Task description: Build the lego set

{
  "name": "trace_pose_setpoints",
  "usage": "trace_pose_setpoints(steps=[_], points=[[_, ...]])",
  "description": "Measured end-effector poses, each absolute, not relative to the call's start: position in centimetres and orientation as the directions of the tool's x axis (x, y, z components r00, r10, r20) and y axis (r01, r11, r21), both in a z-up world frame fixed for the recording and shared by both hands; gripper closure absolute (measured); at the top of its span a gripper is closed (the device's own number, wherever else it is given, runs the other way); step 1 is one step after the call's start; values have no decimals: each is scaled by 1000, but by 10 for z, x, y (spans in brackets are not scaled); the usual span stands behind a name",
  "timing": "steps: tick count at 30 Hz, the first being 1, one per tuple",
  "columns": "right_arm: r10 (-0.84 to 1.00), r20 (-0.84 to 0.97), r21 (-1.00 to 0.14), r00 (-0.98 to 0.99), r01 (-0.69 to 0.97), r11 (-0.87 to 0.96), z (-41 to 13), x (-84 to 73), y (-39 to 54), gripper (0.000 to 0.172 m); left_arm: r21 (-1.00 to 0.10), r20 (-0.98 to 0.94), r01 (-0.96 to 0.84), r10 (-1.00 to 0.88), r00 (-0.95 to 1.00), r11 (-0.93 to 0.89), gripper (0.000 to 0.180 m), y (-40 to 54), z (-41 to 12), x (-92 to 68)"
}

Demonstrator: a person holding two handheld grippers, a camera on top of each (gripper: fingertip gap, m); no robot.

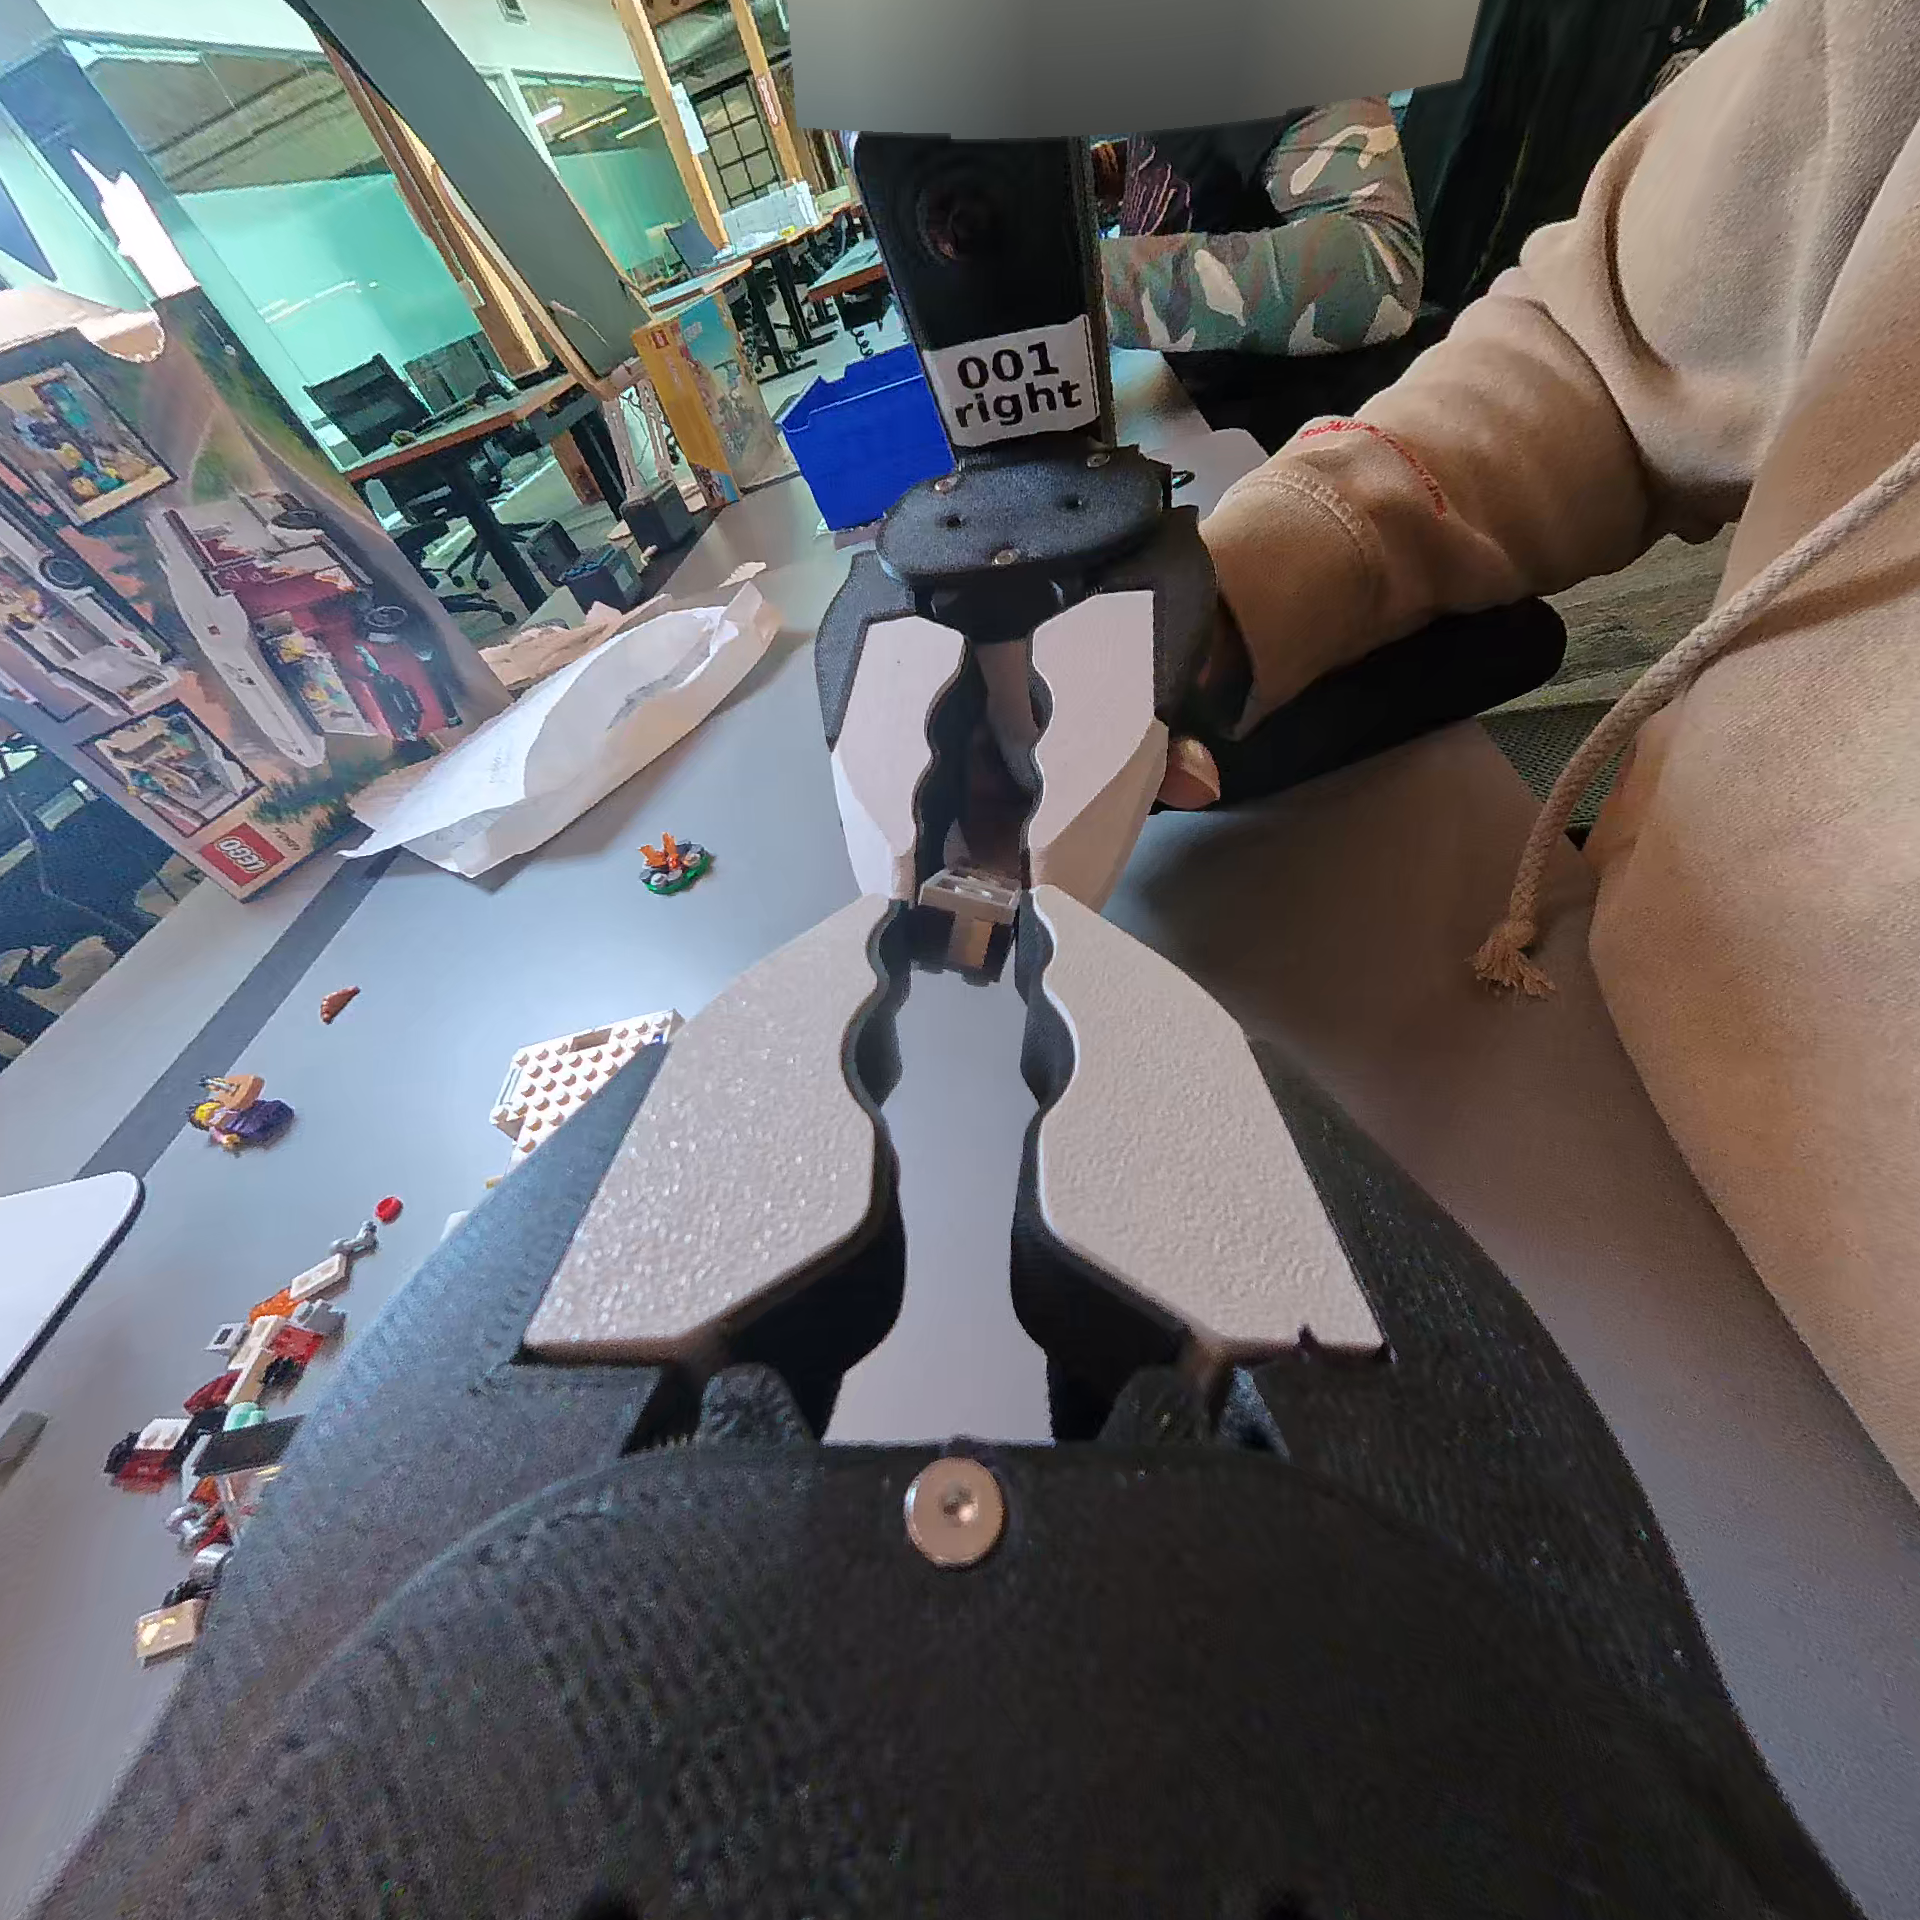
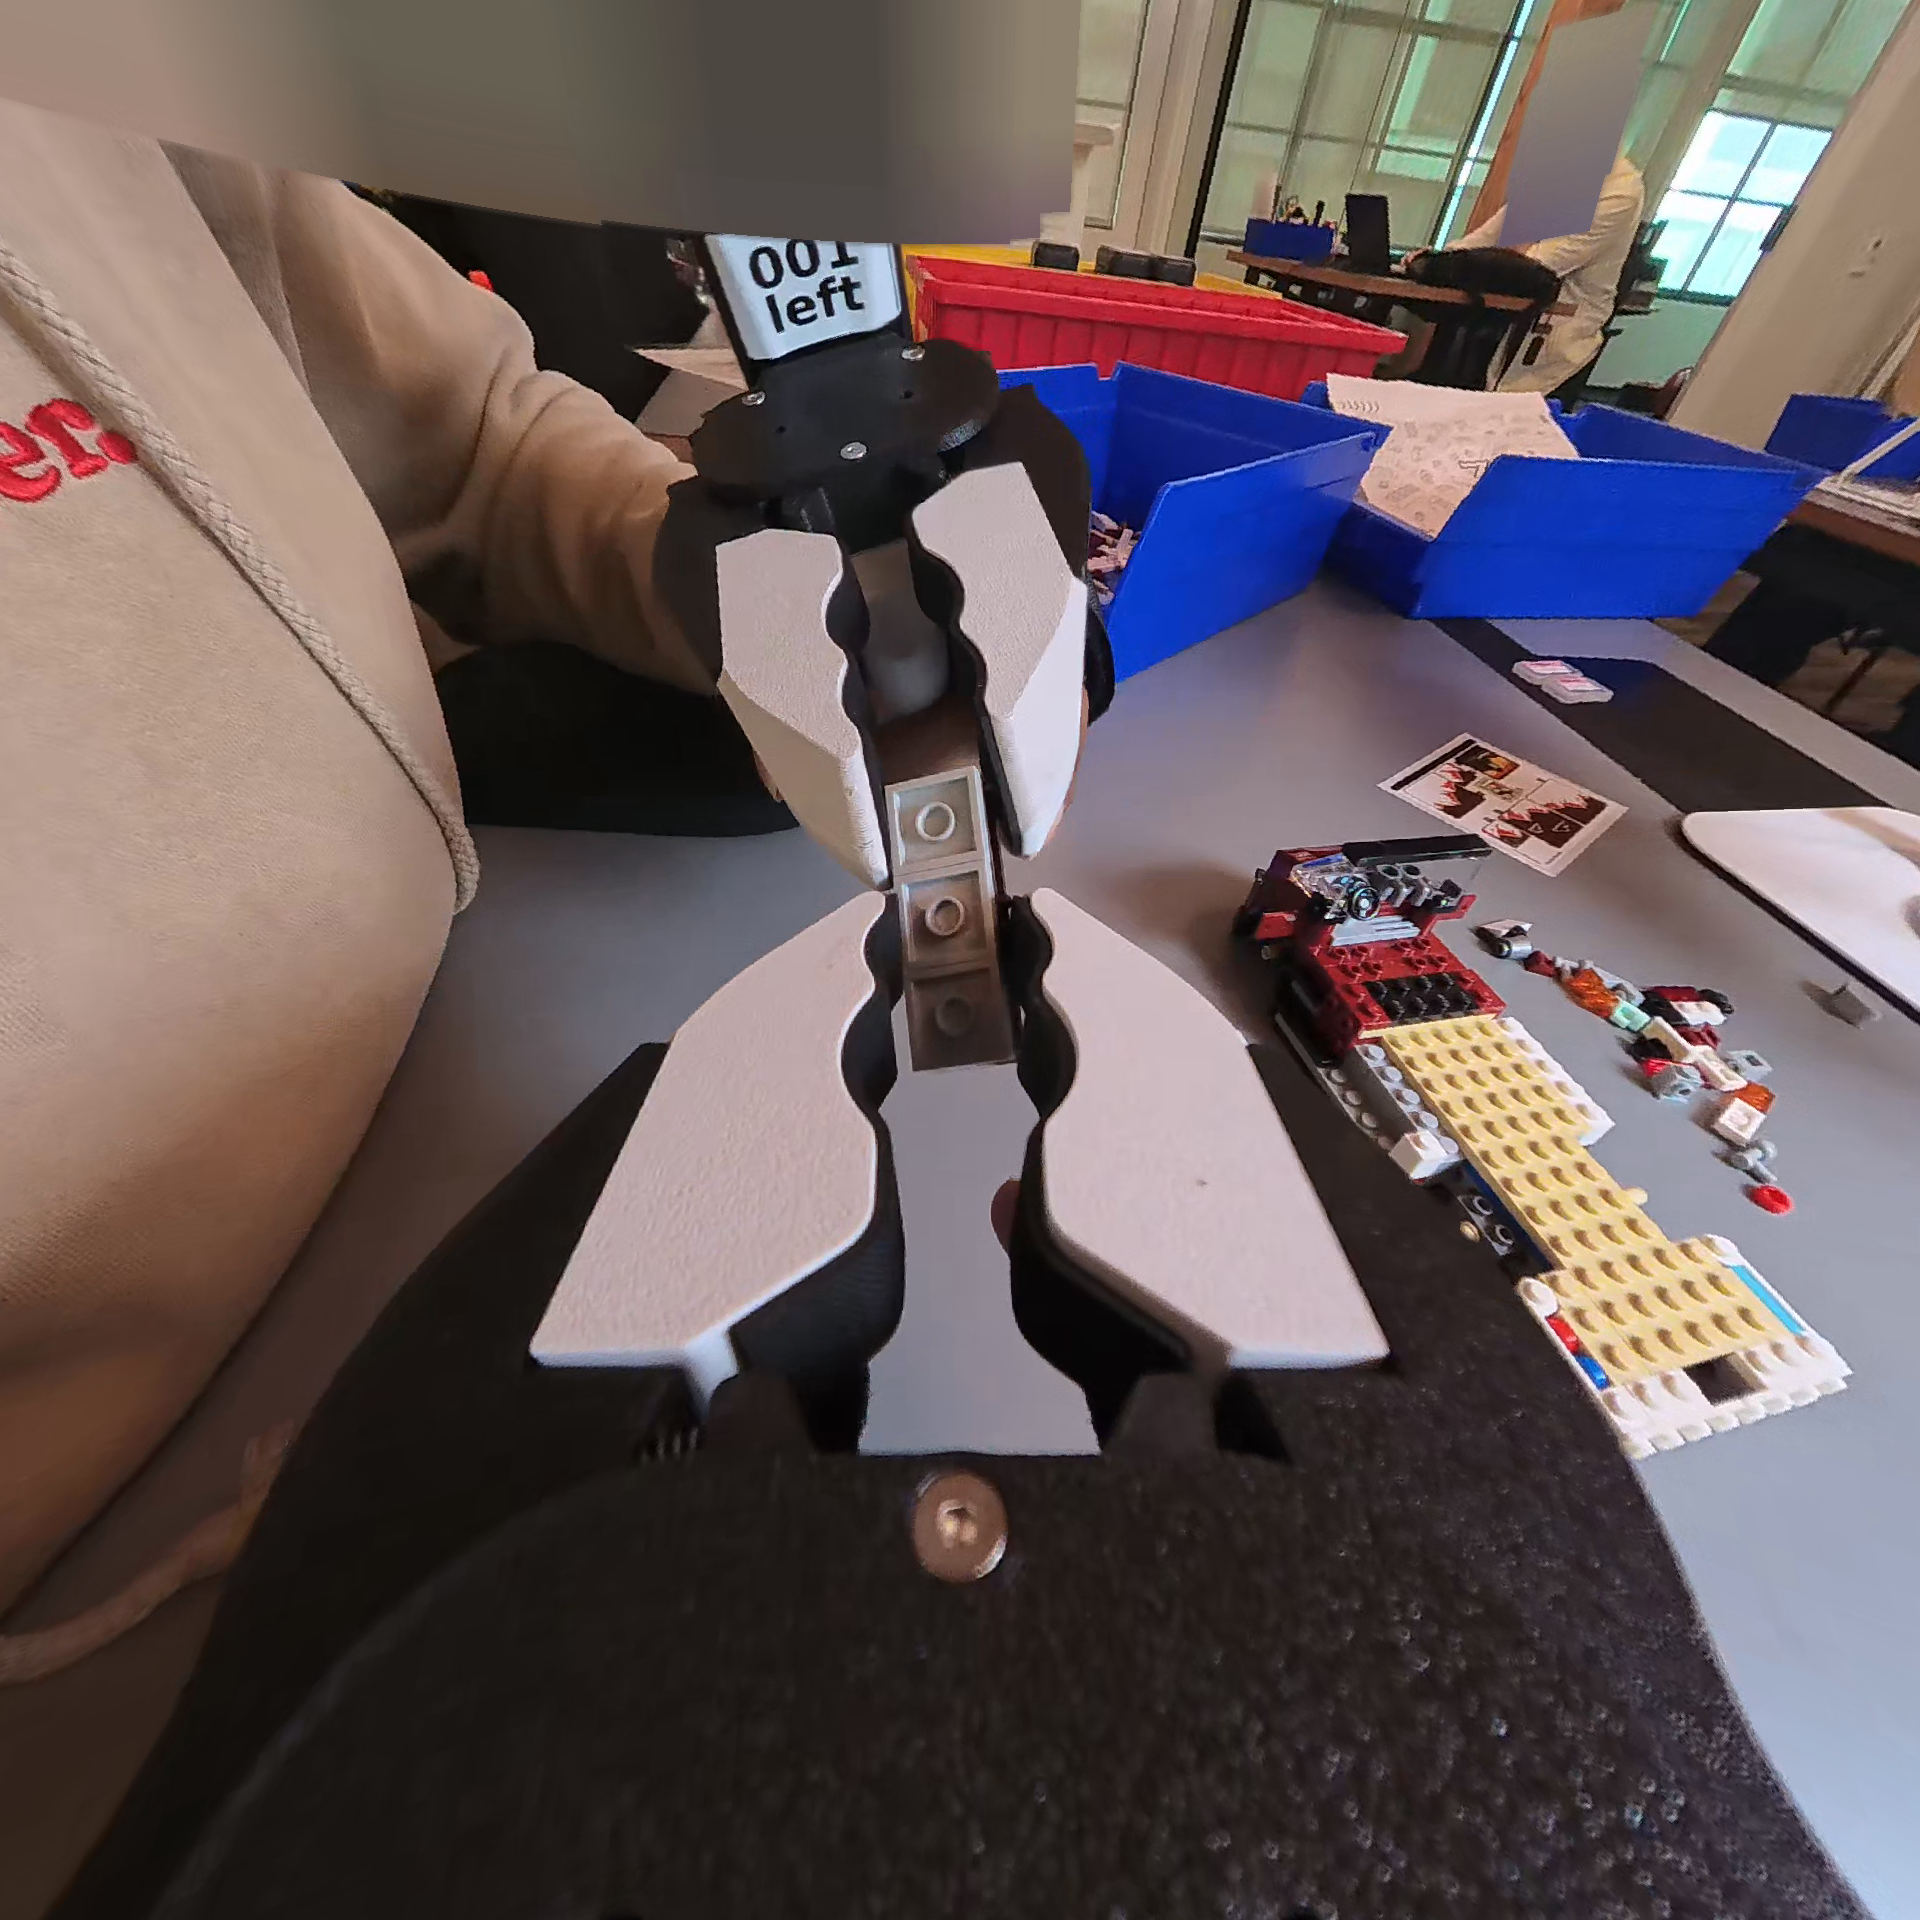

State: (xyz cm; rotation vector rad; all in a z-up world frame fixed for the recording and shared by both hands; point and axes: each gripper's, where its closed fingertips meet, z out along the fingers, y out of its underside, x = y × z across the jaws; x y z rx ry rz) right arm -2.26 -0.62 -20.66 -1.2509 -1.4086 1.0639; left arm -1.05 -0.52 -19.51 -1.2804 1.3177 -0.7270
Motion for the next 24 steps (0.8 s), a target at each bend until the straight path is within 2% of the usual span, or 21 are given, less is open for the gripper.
trace_pose_setpoints(steps=[4,6,7,9,10,12,14,16,18,21,24], points=[[992,123,-973,-13,195,123,-209,-22,-4,151,-953,-226,-246,-955,192,176,160,-4,-197,-10],[989,143,-968,26,214,134,-210,-23,2,151,-971,-140,-217,-971,195,96,160,1,-199,-11],[982,180,-960,56,226,163,-211,-23,7,151,-981,-78,-192,-976,204,39,159,5,-199,-13],[944,309,-923,112,273,270,-214,-19,16,152,-985,65,-146,-978,201,-95,142,9,-199,-15],[920,370,-899,127,300,319,-216,-18,19,152,-977,132,-136,-971,199,-161,141,11,-200,-15],[865,482,-842,137,344,415,-218,-19,19,152,-960,219,-131,-955,199,-248,145,13,-204,-13],[790,600,-756,128,412,508,-222,-21,19,151,-943,263,-151,-943,206,-296,163,13,-210,-10],[732,671,-693,120,453,561,-225,-22,20,151,-951,179,-210,-959,221,-225,164,14,-217,-12],[752,646,-722,132,425,546,-221,-22,18,150,-965,46,-240,-972,229,-102,165,13,-213,-12],[899,422,-874,115,316,370,-212,-17,14,137,-962,-172,-249,-958,229,113,165,12,-205,-18],[971,223,-947,84,254,196,-210,-11,13,135,-959,-229,-212,-953,201,185,165,7,-198,-23]])
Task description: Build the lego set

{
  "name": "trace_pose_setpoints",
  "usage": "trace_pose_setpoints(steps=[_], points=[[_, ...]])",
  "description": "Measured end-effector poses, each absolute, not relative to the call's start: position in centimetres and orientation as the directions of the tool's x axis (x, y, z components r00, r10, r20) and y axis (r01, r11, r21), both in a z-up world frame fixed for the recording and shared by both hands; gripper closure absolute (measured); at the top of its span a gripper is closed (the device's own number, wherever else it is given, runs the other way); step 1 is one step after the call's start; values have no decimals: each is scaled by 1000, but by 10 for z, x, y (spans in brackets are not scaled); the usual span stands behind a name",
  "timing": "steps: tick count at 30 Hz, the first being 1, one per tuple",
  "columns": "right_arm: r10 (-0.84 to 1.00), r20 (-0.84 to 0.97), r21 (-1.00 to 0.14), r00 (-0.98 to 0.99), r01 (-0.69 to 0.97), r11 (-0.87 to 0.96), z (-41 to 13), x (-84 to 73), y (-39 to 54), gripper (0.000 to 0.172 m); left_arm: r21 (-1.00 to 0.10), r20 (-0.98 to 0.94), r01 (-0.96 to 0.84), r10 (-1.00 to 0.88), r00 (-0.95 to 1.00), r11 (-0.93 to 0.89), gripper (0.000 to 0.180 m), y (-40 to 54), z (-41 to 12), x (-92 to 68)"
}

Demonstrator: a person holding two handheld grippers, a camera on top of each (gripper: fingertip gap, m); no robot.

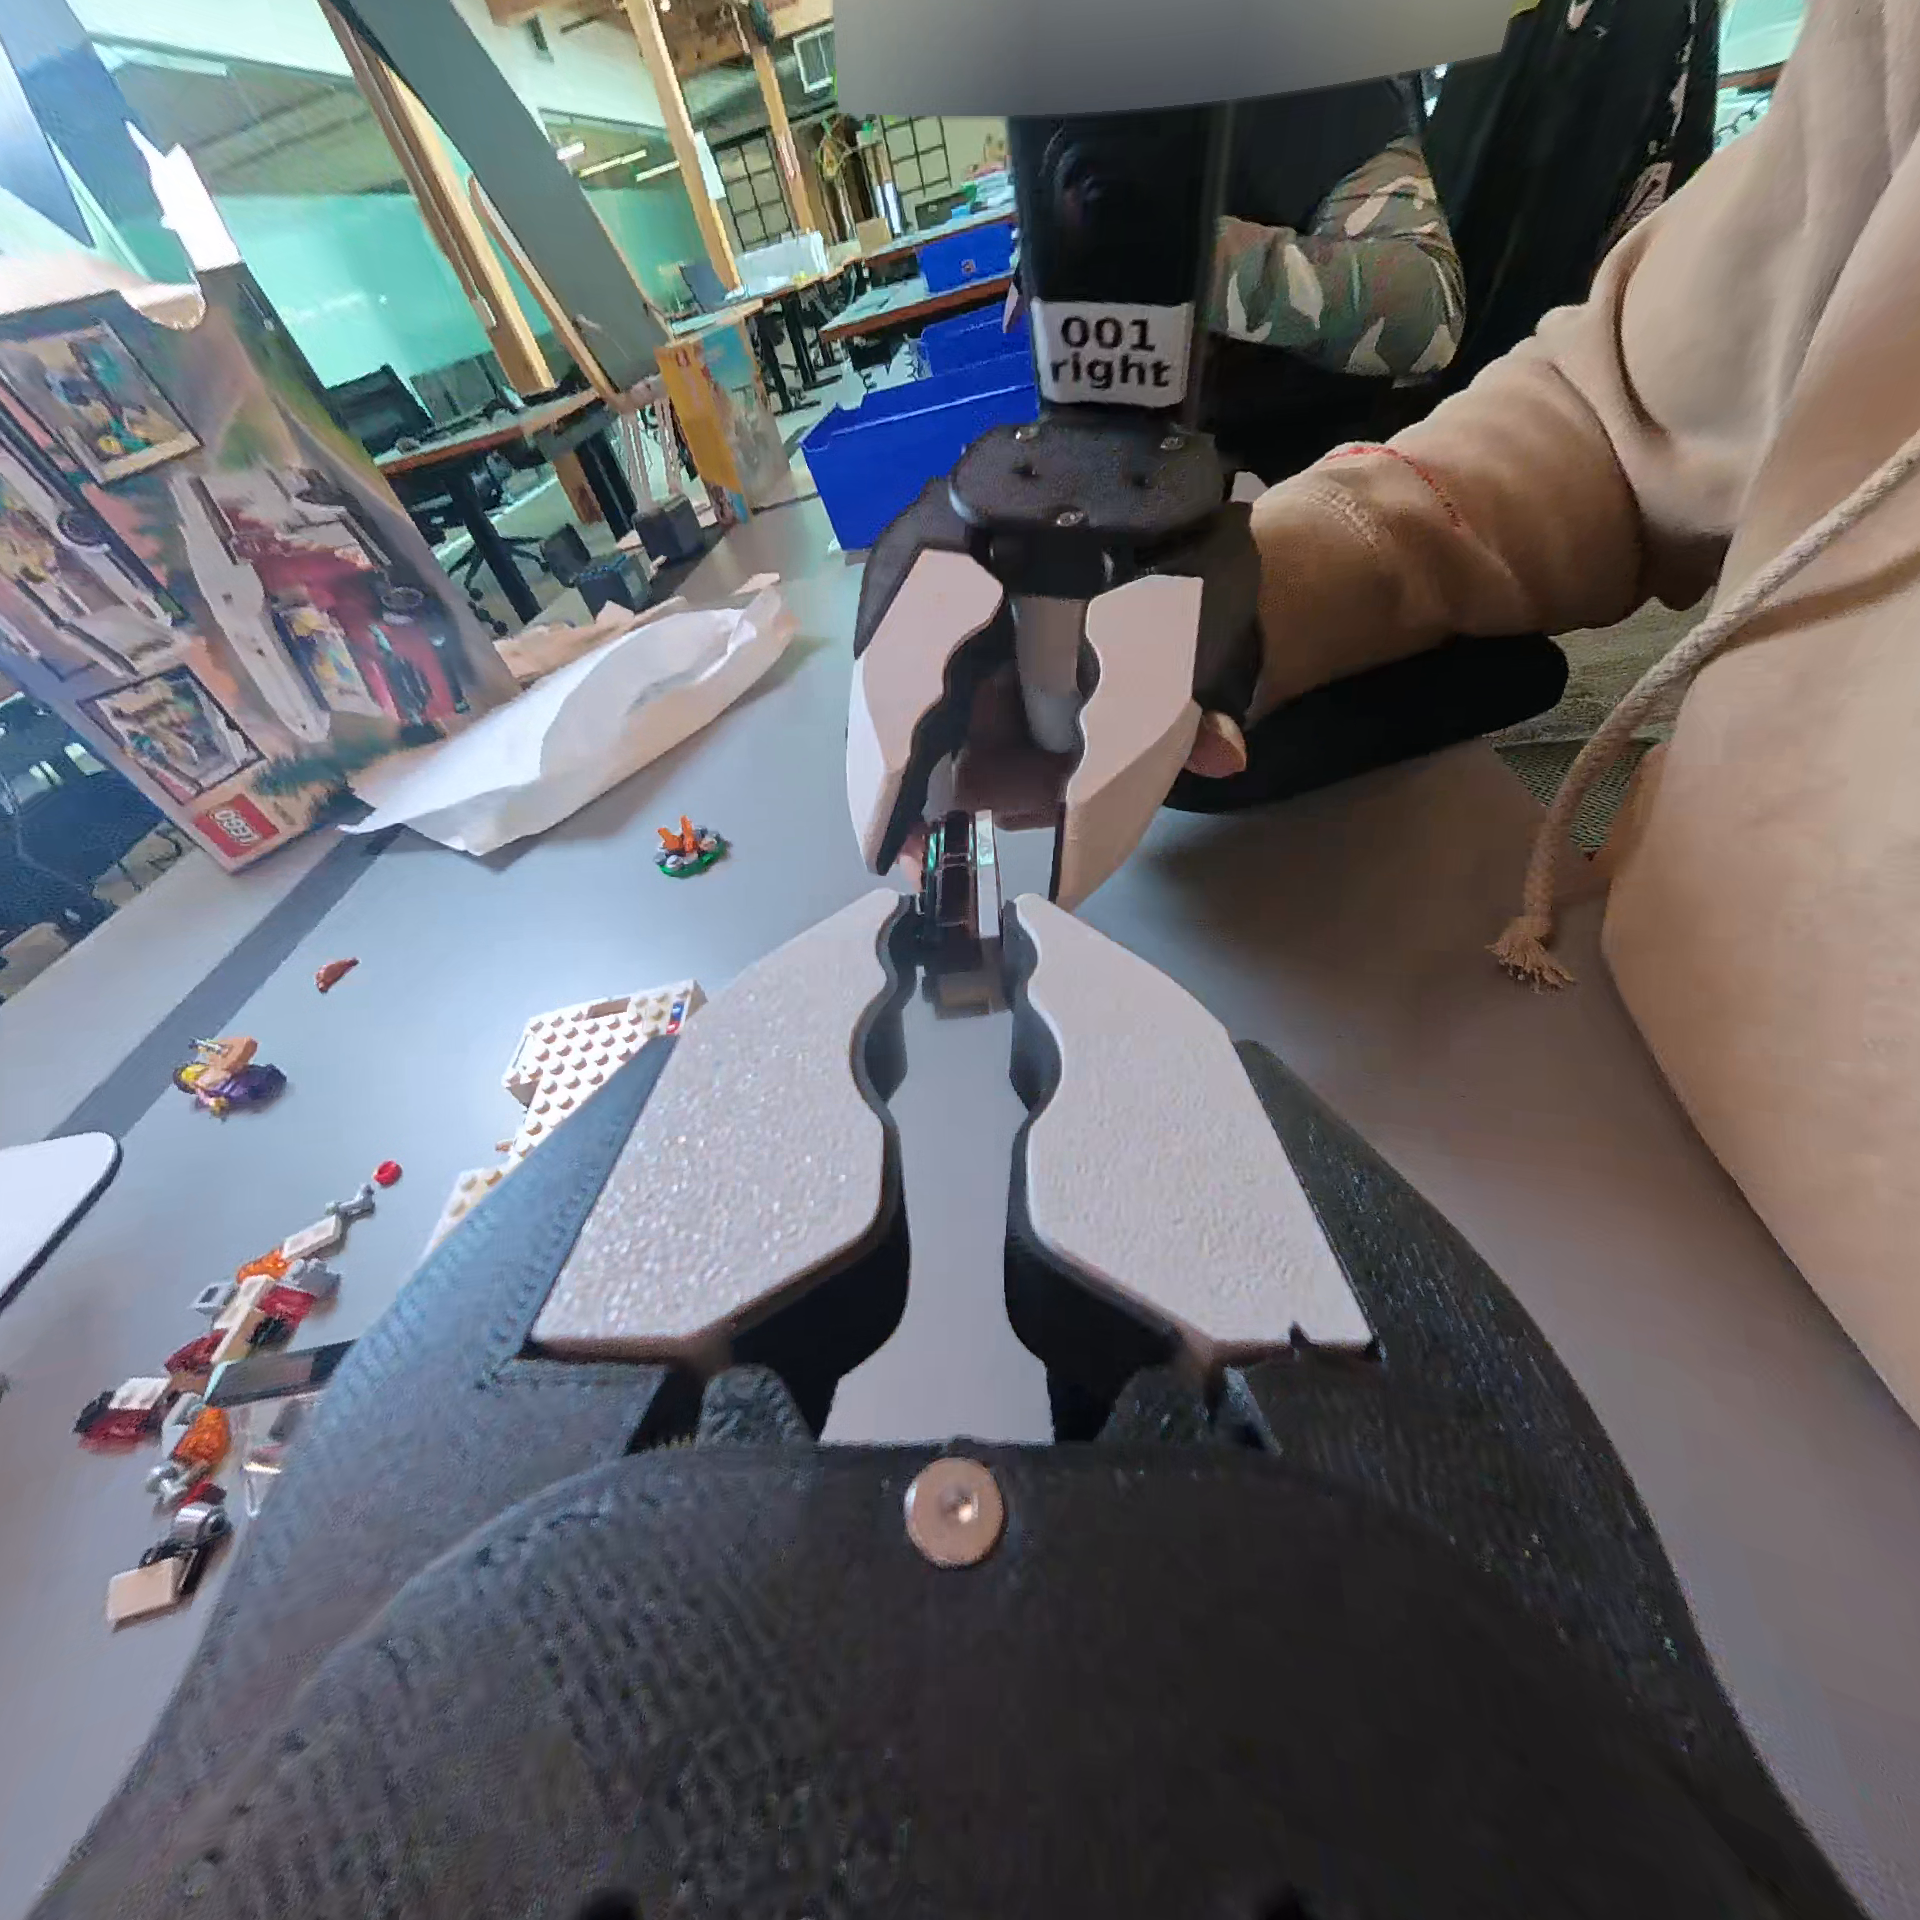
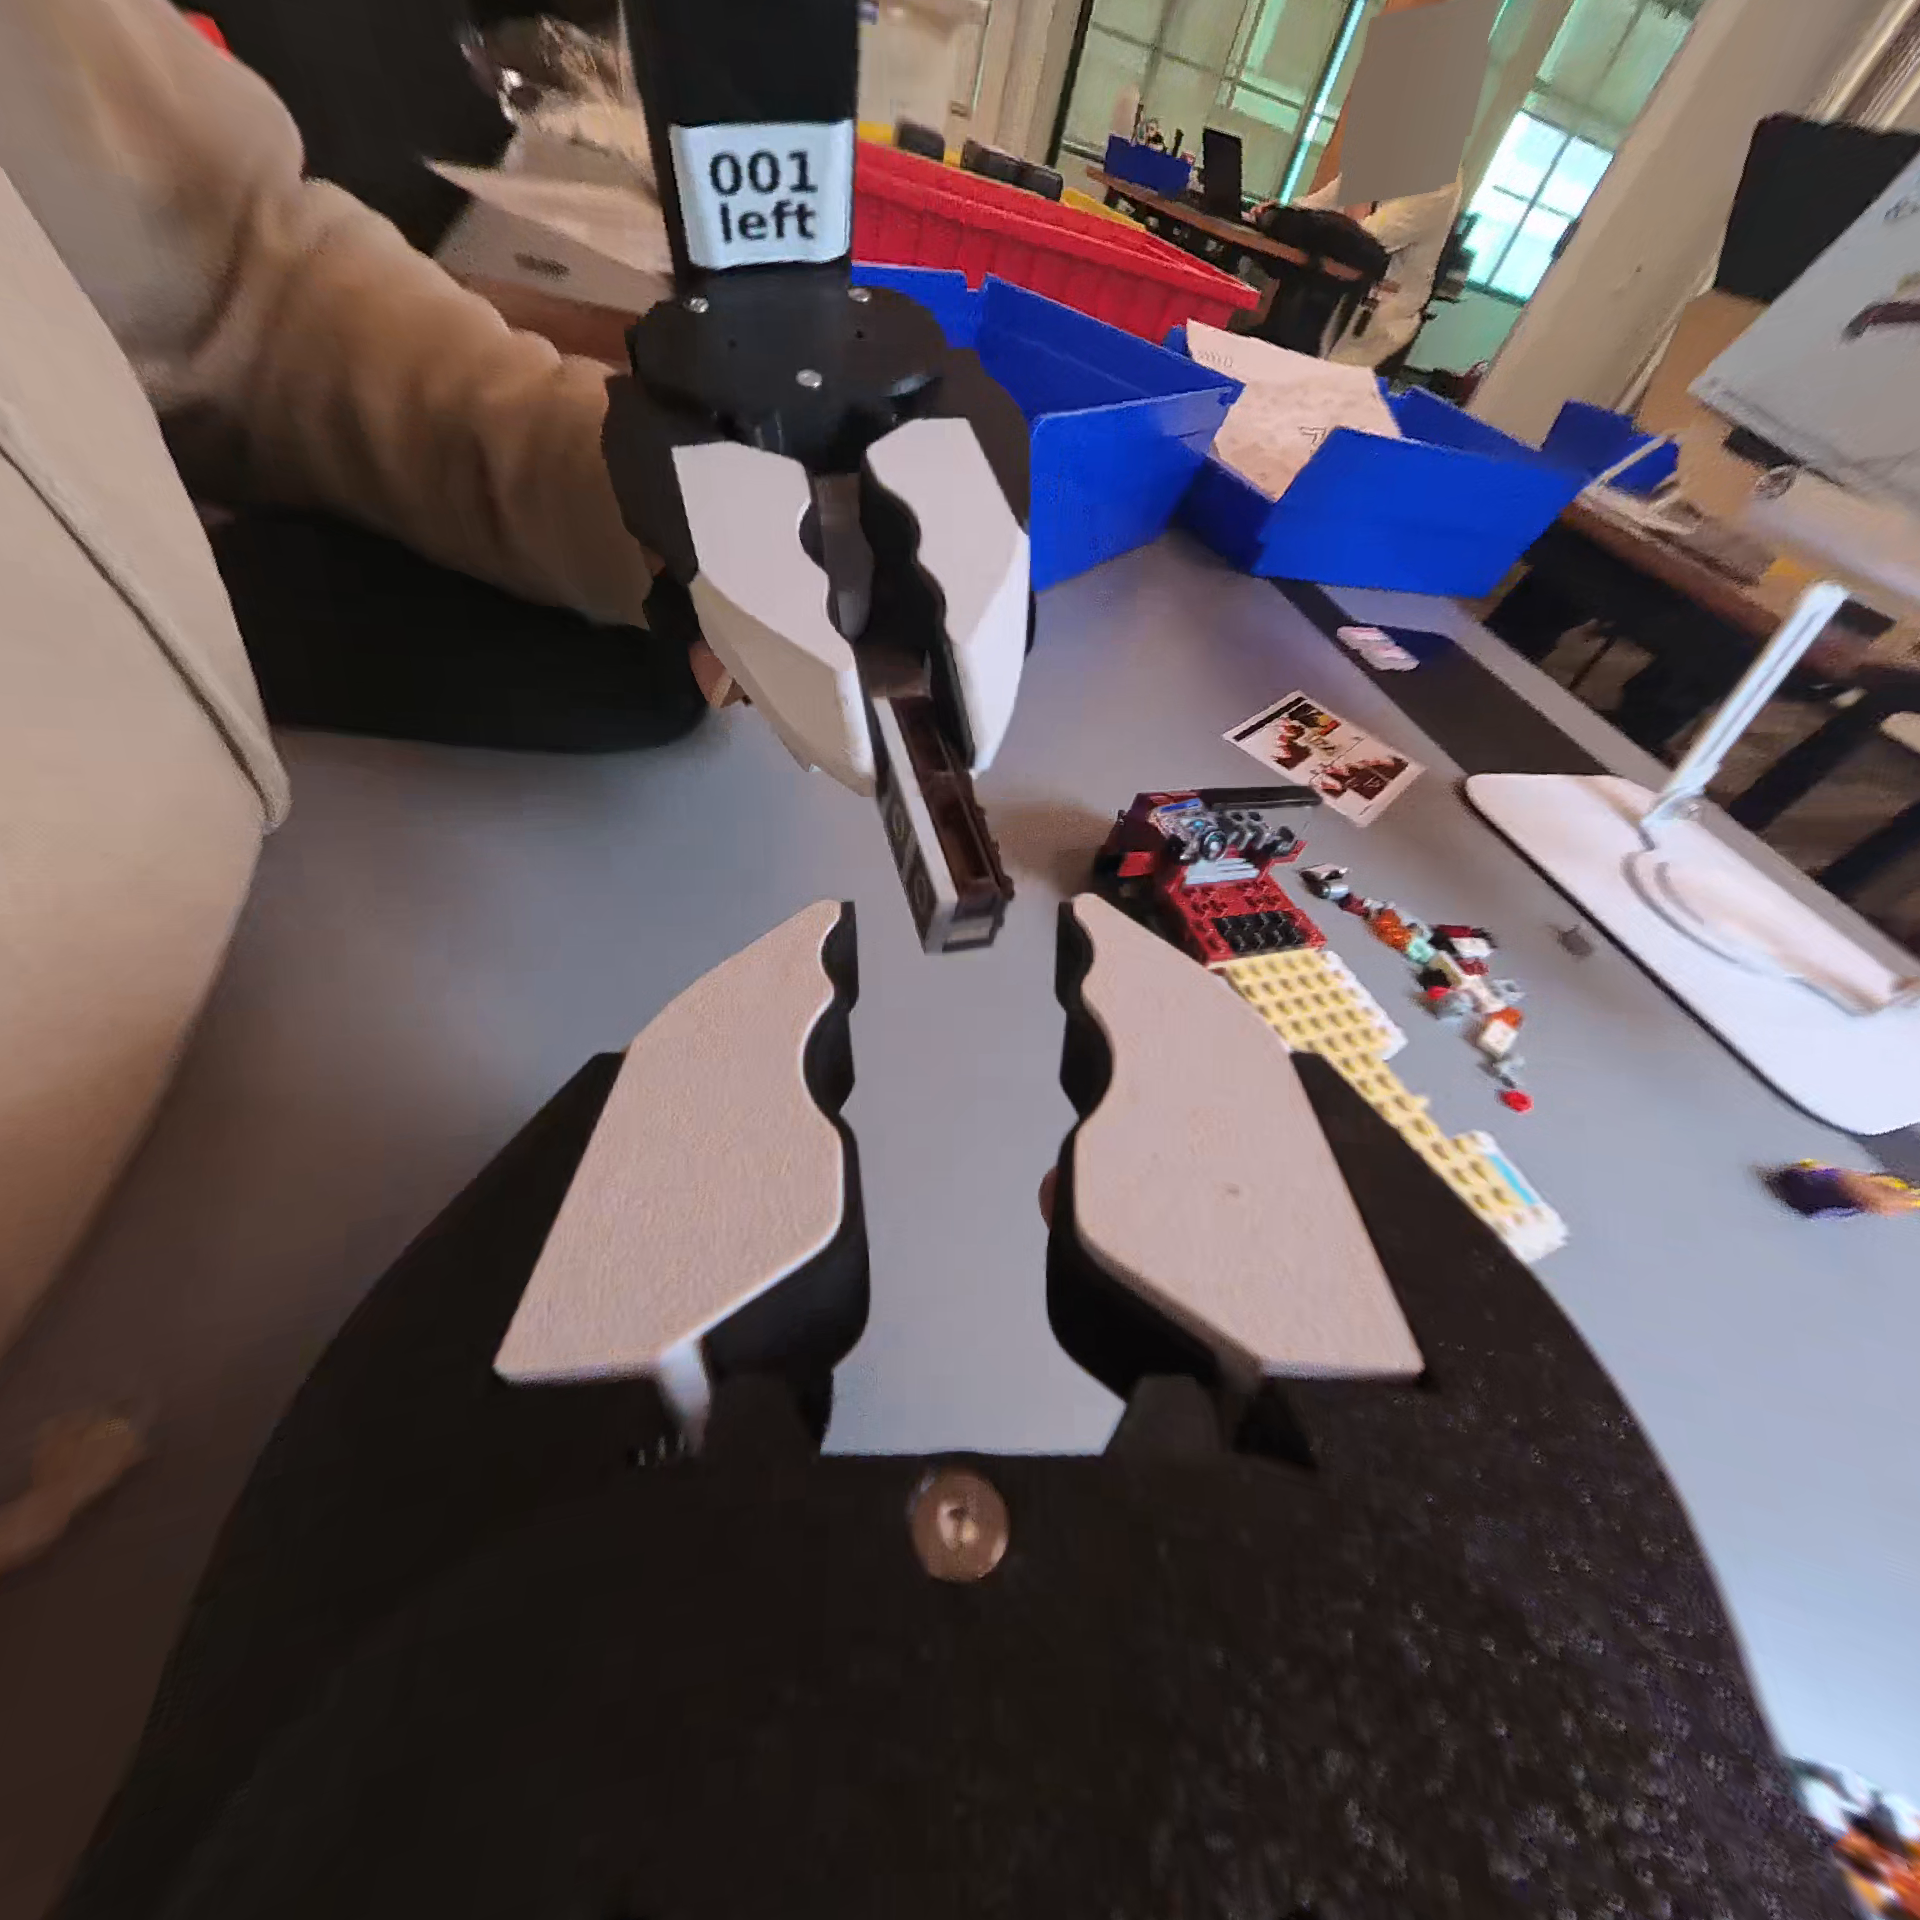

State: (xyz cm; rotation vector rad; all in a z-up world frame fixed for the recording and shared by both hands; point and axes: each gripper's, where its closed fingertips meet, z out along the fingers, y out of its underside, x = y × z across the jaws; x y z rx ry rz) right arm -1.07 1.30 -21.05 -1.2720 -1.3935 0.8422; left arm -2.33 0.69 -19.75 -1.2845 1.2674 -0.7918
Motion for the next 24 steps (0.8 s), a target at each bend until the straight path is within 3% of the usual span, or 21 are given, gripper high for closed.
trace_pose_setpoints(steps=[5,9,11,14,24], points=[[983,177,-961,55,226,161,-209,-14,7,155,-947,-271,-220,-949,164,232,165,1,-200,-22],[984,172,-955,49,254,154,-213,-13,8,155,-941,-273,-251,-948,161,228,165,3,-206,-21],[984,172,-940,54,308,147,-222,-13,11,155,-941,-239,-281,-959,152,190,165,6,-215,-22],[990,132,-884,45,457,97,-247,-12,15,155,-940,-170,-324,-971,165,110,146,15,-228,-27],[978,199,-712,55,694,106,-285,-3,34,155,-966,-134,-253,-945,298,57,152,39,-222,-37]])
